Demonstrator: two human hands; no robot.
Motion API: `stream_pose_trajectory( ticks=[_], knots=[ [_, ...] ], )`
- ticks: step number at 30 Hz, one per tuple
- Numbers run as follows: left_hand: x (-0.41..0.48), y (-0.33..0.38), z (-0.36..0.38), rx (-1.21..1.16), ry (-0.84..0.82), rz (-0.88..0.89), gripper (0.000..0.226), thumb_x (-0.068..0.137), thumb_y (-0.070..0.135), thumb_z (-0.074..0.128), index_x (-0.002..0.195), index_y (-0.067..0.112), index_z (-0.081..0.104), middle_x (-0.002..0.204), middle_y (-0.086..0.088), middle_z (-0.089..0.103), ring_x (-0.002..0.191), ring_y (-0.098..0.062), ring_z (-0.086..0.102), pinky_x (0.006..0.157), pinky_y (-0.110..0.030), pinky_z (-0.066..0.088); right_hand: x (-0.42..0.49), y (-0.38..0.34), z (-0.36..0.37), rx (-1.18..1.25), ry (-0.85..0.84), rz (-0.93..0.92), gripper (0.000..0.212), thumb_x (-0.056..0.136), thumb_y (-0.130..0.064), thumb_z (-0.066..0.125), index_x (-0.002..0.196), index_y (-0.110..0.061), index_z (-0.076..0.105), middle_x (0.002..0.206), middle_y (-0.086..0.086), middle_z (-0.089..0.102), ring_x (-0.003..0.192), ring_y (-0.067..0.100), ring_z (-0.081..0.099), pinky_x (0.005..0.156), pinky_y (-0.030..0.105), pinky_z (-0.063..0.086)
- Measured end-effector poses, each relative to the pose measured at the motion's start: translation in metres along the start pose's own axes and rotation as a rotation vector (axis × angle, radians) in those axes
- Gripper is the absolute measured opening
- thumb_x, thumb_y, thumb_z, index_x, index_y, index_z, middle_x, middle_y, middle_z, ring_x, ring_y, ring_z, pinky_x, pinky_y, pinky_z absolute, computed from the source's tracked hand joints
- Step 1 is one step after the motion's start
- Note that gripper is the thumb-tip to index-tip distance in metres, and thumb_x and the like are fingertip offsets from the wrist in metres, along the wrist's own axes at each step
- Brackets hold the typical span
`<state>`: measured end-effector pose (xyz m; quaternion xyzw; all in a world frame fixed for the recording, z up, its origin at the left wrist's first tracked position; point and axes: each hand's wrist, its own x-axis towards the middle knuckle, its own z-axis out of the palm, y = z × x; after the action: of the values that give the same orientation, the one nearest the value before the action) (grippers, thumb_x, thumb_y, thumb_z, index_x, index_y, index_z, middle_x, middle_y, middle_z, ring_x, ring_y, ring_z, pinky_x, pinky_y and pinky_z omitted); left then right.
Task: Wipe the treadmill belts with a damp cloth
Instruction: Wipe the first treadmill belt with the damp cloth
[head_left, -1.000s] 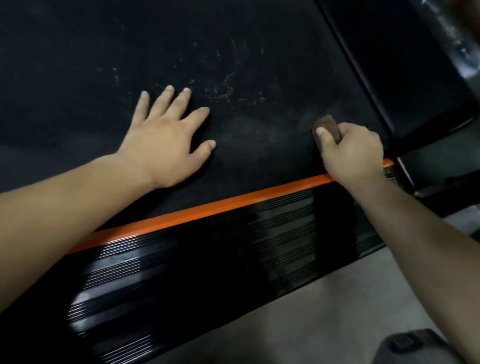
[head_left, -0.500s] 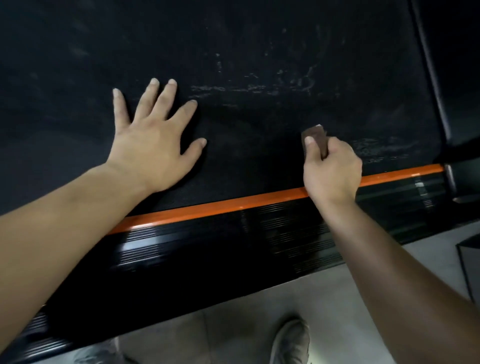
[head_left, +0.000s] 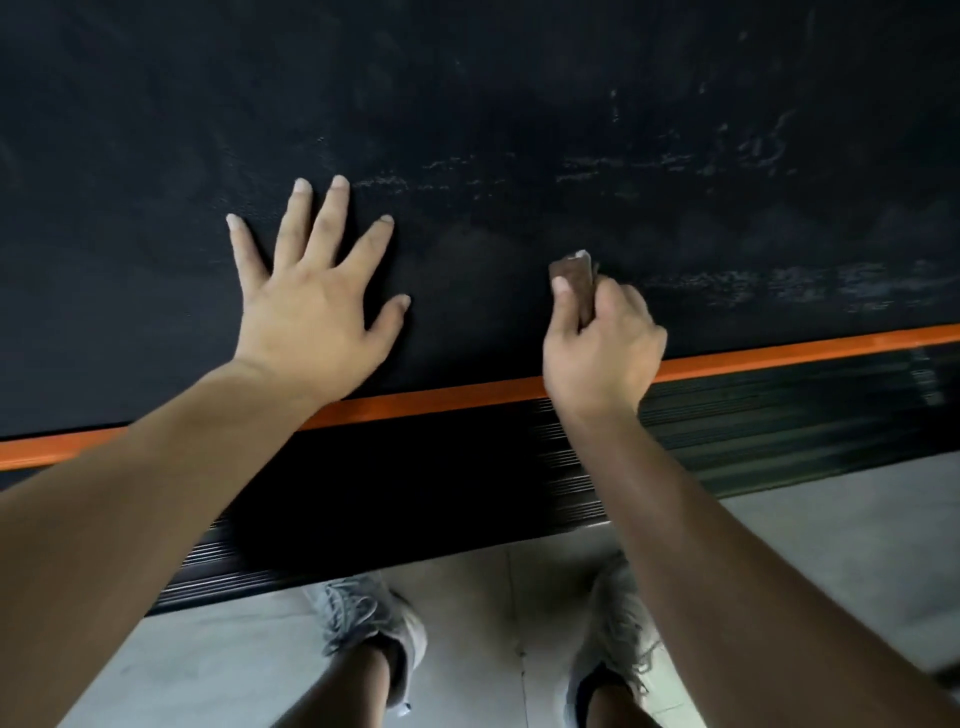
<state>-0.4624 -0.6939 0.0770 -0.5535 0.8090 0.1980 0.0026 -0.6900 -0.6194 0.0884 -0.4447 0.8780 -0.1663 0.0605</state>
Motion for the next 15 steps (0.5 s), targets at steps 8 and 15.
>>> stream_pose_trajectory(
  ticks=[8,15],
  knots=[
    [-0.013,-0.037,-0.01,0.047,0.005,-0.054,0.074,0.097,0.065,0.044,0.161,0.032,0.027,0.174,-0.006,0.005,0.16,-0.032,-0.003,0.118,-0.076,-0.001,-0.027,-0.039,0.013,0.034,-0.065,-0.025,0.036,0.097,-0.043,0.057,0.083,-0.012,0.065,0.078,-0.01,0.047,0.069,0.013,0.044,0.076,0.032,0.03],
    [-0.032,-0.077,-0.016,0.054,0.032,-0.055,0.075,0.097,0.066,0.036,0.161,0.028,0.031,0.173,-0.009,0.009,0.159,-0.034,0.002,0.121,-0.072,0.004,-0.035,-0.049,0.017,0.045,-0.068,0.001,0.035,0.097,-0.043,0.058,0.083,-0.012,0.064,0.08,-0.007,0.053,0.069,0.014,0.048,0.078,0.033,0.034]
  ],
)
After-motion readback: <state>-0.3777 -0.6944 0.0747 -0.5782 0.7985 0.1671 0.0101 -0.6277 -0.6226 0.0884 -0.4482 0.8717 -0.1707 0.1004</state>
